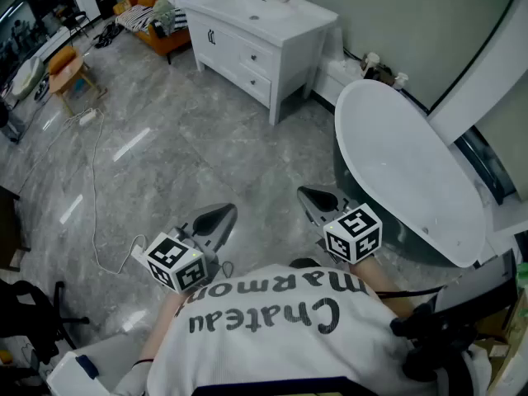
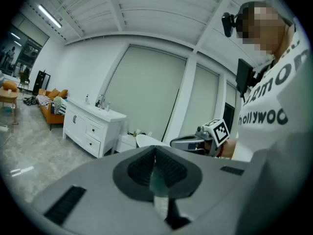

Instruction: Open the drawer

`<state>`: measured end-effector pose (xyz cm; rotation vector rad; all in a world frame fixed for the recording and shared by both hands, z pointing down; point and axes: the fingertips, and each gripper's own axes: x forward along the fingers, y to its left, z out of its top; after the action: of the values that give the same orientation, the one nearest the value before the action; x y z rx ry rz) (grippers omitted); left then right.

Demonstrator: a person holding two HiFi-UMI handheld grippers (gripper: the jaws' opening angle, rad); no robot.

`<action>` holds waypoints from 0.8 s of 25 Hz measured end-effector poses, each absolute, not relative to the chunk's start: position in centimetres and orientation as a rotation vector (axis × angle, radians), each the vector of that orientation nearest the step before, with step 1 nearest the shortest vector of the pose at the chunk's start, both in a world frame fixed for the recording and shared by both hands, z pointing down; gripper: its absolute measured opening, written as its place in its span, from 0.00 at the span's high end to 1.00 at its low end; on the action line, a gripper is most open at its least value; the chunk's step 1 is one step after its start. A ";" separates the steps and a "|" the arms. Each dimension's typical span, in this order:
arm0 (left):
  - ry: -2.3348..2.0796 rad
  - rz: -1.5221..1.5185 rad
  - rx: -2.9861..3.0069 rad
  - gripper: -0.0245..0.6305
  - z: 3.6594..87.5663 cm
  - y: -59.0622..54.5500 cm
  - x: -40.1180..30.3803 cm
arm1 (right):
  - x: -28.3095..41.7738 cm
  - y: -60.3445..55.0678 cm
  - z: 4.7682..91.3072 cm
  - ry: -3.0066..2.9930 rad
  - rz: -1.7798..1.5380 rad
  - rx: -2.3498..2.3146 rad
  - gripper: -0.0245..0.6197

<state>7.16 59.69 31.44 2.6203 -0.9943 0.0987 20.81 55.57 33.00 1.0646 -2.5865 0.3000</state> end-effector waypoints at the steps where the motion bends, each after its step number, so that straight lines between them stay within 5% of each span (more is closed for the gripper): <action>1: -1.002 0.099 2.622 0.95 31.5 59.7 7.1 | 20.7 55.6 33.0 -2.598 0.324 1.067 0.95; 20: -1.056 0.080 2.576 0.95 32.4 59.2 4.4 | 18.9 53.6 33.6 -2.636 0.546 1.077 0.95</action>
<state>4.41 59.19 32.38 2.5755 -1.0558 0.0797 18.92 53.59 33.59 1.0768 -2.6358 0.5465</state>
